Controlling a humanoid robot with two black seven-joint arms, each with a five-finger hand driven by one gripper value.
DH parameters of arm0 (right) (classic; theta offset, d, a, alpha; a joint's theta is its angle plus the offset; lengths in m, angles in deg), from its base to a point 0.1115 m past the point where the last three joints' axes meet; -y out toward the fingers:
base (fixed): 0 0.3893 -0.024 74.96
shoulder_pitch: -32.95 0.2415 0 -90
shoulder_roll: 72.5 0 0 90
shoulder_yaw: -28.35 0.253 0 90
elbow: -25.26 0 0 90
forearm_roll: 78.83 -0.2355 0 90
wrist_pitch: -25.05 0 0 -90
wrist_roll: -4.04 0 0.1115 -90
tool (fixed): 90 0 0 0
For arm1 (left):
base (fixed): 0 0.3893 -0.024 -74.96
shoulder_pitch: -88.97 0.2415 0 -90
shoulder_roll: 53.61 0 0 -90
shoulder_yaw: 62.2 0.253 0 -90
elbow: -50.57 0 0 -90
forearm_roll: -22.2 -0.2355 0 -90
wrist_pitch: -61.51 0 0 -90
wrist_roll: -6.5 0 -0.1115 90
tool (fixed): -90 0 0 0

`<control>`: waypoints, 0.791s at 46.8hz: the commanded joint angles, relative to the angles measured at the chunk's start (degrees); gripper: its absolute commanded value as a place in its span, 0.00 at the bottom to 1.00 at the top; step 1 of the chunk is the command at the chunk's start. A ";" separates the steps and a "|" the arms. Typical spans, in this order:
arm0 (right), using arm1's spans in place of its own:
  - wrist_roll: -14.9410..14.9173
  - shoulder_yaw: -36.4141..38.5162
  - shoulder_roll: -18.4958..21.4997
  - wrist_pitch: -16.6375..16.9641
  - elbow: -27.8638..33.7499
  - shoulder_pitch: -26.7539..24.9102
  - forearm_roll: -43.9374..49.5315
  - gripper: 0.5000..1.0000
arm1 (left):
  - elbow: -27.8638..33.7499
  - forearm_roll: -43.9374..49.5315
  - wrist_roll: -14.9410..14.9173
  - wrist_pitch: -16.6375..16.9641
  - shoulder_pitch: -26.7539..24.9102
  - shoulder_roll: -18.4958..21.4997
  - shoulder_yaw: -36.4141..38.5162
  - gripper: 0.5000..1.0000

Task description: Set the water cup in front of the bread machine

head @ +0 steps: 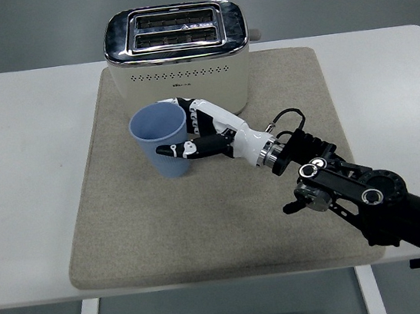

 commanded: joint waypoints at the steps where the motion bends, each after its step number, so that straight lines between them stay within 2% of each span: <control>1: 0.00 -0.02 -0.01 -0.53 0.52 0.26 -0.08 0.00 | 0.00 -0.03 0.00 0.00 0.00 0.01 0.00 1.00; 8: 0.00 -0.90 -0.01 -0.62 1.05 0.52 -0.08 0.00 | 0.00 0.06 0.00 -0.18 0.00 0.01 0.00 1.00; 21: 0.00 -1.69 -0.01 -3.08 1.84 0.52 -0.08 0.00 | 0.00 0.06 0.00 -0.27 0.00 0.01 0.00 1.00; 37: -0.09 -2.66 -0.01 -4.49 2.63 -0.01 -0.08 0.16 | 0.00 0.06 0.00 -0.27 0.00 0.01 0.00 1.00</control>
